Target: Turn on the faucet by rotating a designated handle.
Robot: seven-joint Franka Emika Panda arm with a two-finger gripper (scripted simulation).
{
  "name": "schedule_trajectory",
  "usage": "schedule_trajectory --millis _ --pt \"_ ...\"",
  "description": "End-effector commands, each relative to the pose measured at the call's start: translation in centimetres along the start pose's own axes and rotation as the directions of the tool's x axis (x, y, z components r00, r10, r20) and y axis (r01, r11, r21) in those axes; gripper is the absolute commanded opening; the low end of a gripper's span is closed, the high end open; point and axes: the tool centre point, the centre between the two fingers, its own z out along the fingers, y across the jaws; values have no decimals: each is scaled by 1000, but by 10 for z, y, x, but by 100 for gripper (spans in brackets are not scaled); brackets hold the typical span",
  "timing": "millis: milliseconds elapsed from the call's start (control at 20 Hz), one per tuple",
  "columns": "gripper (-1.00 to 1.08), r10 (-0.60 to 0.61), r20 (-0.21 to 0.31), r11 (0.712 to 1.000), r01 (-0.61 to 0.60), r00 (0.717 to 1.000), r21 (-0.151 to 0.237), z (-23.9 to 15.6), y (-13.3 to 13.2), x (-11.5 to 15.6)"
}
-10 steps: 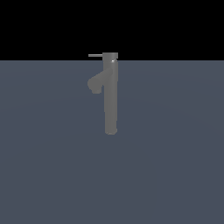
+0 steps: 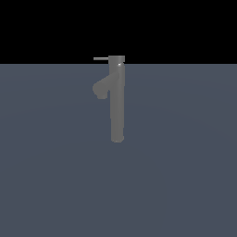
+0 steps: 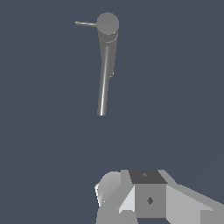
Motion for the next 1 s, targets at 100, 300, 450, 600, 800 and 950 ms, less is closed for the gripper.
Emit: schedule_trajectory --millis 100,300,450,600,800,950 --pt "-100 2 -4 1000 -2 1000 -3 -1 1 1" --pt "-100 4 -4 1000 -4 1000 -4 0 0 8" --pt "-100 7 -4 1000 -7 1000 -4 2 -1 17" --pt "-100 11 -3 1000 -11 1000 -5 4 -4 30" --pt "-100 17 -3 1000 -17 1000 -6 10 -8 53" --pt "-100 23 -3 1000 -23 1000 -6 17 -12 75"
